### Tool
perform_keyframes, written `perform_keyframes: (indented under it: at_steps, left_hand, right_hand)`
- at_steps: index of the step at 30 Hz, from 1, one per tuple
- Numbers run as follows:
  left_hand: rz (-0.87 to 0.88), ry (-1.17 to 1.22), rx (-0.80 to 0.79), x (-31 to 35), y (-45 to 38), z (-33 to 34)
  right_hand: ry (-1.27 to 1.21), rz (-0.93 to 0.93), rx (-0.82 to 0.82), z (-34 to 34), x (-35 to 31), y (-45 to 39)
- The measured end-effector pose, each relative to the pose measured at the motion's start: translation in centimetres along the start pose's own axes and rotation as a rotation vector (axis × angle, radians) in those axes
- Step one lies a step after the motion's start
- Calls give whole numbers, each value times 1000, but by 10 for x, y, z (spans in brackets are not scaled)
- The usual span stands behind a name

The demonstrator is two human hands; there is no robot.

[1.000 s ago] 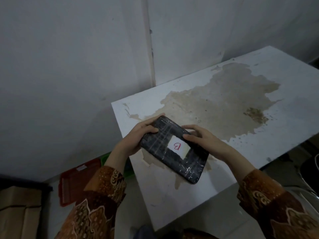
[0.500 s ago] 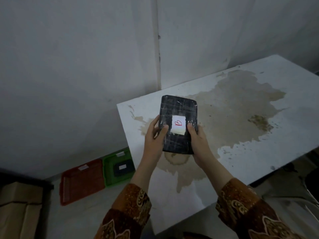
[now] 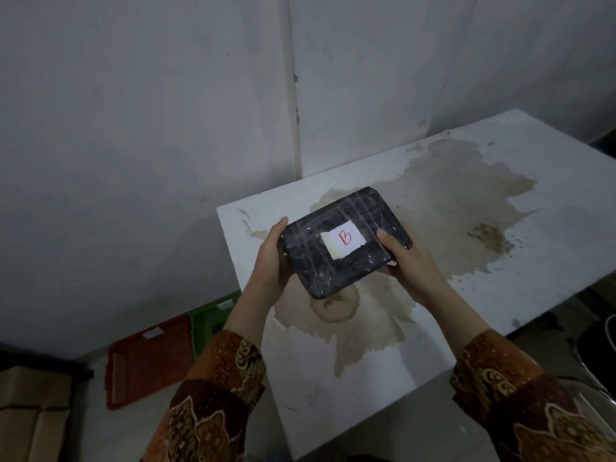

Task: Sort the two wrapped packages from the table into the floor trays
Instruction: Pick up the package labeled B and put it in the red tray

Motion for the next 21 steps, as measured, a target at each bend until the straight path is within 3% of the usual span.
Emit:
perform_keyframes:
  at_steps: [5, 8, 15, 21]
  left_hand:
    - [104, 112, 222, -32, 13, -15]
    - [113, 197, 374, -42, 27, -52]
    - [77, 207, 610, -50, 76, -174]
    - [128, 65, 819, -49, 115, -281]
  right_hand:
    - [-76, 19, 158, 31, 36, 11]
    - [-60, 79, 157, 62, 60, 15]
    - [90, 219, -130, 161, 111, 12]
    - [322, 284, -370, 268, 166, 18]
Point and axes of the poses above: each hand's wrist, its own y-axis away from the middle knuckle, its own z-axis out of the palm, x = y × z, the point moved 4 cm from there along -y, towards the middle knuckle
